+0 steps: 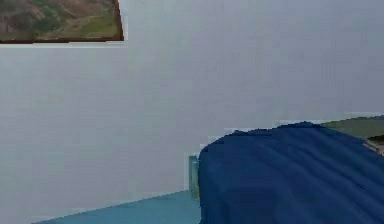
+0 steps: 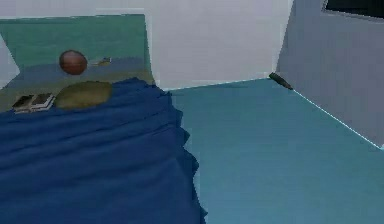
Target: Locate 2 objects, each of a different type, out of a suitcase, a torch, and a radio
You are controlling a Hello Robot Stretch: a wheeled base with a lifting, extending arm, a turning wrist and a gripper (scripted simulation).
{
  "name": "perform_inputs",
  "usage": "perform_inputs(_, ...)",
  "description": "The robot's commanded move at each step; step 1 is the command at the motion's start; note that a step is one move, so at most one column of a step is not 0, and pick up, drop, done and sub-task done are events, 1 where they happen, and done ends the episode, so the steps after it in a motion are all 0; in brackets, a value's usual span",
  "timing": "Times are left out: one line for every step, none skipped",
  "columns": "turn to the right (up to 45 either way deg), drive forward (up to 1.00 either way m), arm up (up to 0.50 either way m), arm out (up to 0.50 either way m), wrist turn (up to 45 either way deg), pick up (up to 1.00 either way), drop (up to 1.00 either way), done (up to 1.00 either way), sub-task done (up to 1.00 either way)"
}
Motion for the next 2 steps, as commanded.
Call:
perform_inputs(-45.0,0.00,0.00,0.00,0.0,0.00,0.00,0.00,0.00)
perform_inputs(-45.0,0.00,0.00,0.00,0.0,0.00,0.00,0.00,0.00)
